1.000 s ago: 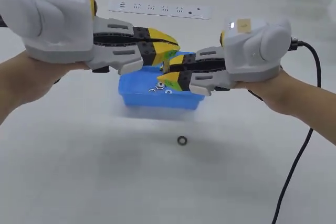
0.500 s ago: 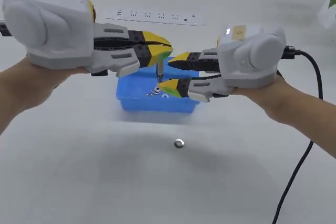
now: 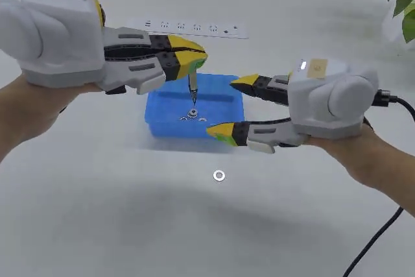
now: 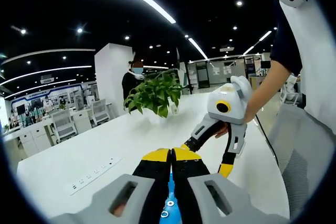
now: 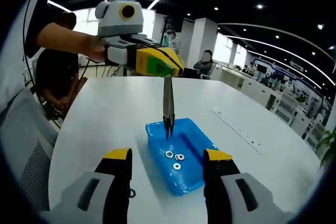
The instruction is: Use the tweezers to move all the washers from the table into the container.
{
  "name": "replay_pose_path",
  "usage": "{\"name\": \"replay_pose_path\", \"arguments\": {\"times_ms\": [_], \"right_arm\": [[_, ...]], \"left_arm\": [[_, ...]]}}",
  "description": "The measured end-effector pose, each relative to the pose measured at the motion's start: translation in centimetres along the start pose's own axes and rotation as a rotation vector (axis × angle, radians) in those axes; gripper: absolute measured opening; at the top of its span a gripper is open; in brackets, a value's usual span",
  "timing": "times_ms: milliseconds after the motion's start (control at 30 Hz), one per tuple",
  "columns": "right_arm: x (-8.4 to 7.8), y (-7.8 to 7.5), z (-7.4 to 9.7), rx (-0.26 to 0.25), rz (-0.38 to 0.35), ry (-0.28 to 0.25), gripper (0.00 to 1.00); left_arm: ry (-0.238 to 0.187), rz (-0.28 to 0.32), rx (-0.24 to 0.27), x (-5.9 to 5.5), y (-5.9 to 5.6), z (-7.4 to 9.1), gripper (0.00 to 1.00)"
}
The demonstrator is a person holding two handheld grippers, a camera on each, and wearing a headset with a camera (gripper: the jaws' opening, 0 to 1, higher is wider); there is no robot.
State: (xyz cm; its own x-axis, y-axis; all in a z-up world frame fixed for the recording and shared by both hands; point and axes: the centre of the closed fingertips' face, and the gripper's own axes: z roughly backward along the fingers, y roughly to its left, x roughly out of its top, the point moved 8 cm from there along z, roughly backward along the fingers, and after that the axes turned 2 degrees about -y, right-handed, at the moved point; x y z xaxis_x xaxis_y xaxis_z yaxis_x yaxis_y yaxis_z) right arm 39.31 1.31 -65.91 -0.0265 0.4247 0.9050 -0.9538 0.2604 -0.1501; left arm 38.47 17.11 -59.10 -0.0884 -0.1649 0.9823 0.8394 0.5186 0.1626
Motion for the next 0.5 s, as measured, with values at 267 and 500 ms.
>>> {"name": "replay_pose_path", "arguments": {"times_ms": [267,500], "right_arm": [[-0.6,1.9,2.5,-0.008,-0.030,-0.007,0.70],[-1.7,3.1,4.9,-0.017,-0.052,0.003,0.74]], "left_arm": [[-0.025,0.005,-0.006,0.6,-1.7,0.3,0.04],[-0.062,0.005,-0.037,1.4,-3.7,0.1,0.04]]}}
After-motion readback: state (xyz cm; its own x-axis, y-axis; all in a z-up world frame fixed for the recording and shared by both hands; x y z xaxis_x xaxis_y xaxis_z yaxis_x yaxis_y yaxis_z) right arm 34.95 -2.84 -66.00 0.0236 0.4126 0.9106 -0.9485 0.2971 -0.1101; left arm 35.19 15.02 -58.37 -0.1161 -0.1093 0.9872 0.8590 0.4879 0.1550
